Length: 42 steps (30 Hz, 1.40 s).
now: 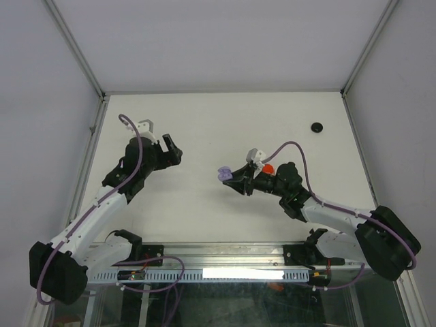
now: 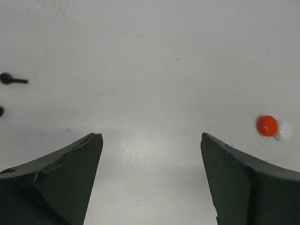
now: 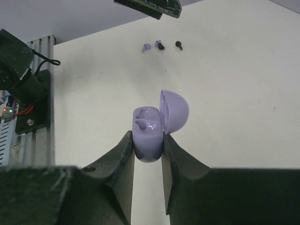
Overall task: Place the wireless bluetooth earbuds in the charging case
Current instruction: Move the earbud to the center of the board.
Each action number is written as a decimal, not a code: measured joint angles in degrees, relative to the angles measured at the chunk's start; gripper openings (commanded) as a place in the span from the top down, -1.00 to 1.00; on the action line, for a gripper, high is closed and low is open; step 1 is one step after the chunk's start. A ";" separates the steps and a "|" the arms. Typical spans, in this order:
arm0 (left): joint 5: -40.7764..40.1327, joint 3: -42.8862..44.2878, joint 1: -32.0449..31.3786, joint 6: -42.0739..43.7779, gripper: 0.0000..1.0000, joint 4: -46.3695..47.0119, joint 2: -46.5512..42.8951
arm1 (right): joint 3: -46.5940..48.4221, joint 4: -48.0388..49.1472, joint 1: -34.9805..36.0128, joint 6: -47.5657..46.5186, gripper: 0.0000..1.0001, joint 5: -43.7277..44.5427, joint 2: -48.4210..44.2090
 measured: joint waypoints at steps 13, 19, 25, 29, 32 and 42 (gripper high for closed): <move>-9.79 -3.30 16.52 -2.40 -0.37 -8.68 8.50 | -4.33 0.72 -0.74 -3.41 1.00 4.02 -2.89; -10.43 -2.60 23.39 0.31 -0.13 -9.53 14.93 | -5.03 0.70 -0.74 -3.56 1.00 4.13 -3.56; -10.14 0.79 27.80 3.56 0.05 -10.25 22.18 | -5.09 -0.39 -0.74 -4.63 1.00 6.05 -4.22; -9.40 3.19 29.49 5.42 0.14 -10.36 25.44 | -5.09 -0.57 -0.74 -5.03 1.00 6.82 -4.39; -8.37 5.22 29.90 6.88 0.17 -10.34 28.26 | -5.09 -1.03 -0.74 -5.22 1.00 6.93 -4.39; -5.60 7.30 30.23 9.27 0.34 -11.65 34.01 | -5.09 -2.47 -0.74 -5.70 1.00 7.08 -4.39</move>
